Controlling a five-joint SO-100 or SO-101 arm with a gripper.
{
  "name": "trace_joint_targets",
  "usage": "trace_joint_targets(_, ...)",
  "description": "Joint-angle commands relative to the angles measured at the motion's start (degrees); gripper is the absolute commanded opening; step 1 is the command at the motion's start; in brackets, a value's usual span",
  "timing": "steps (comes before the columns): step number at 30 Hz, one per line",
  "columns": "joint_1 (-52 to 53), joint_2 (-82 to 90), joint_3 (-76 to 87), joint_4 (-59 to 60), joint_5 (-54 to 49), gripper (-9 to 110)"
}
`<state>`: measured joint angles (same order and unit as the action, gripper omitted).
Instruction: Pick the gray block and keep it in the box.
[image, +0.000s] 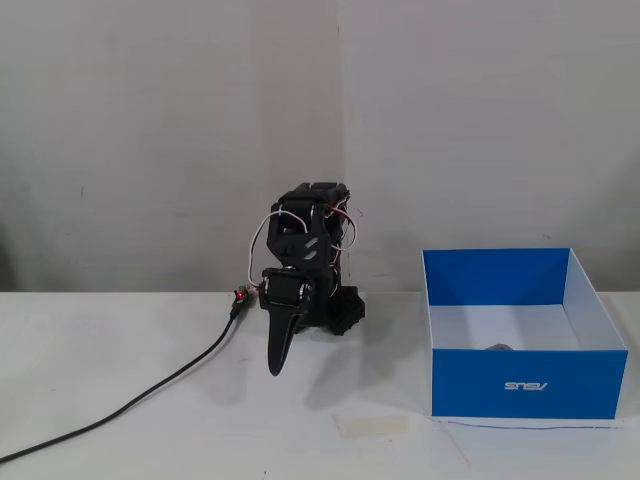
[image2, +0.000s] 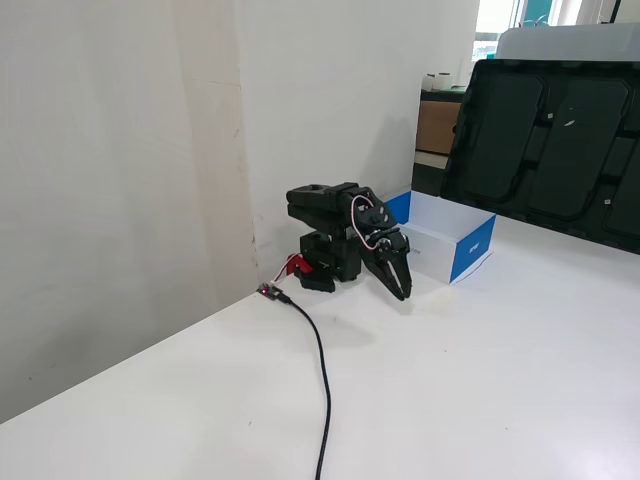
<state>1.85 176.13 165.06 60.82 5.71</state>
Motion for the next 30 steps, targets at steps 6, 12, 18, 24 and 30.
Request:
trace_joint_targets(6, 0.1, 17.7, 4.7, 7.3, 0.9, 0)
trace_joint_targets(12, 0.6, 20.2, 7.9, 7.7, 0.8, 0)
trace_joint_targets(18, 0.2, 20.2, 7.9, 7.7, 0.3, 0)
trace_joint_targets(24, 1.8, 20.3, 8.0, 7.7, 1.0, 0)
trace_joint_targets(30, 1.7, 20.3, 8.0, 7.8, 1.1, 0)
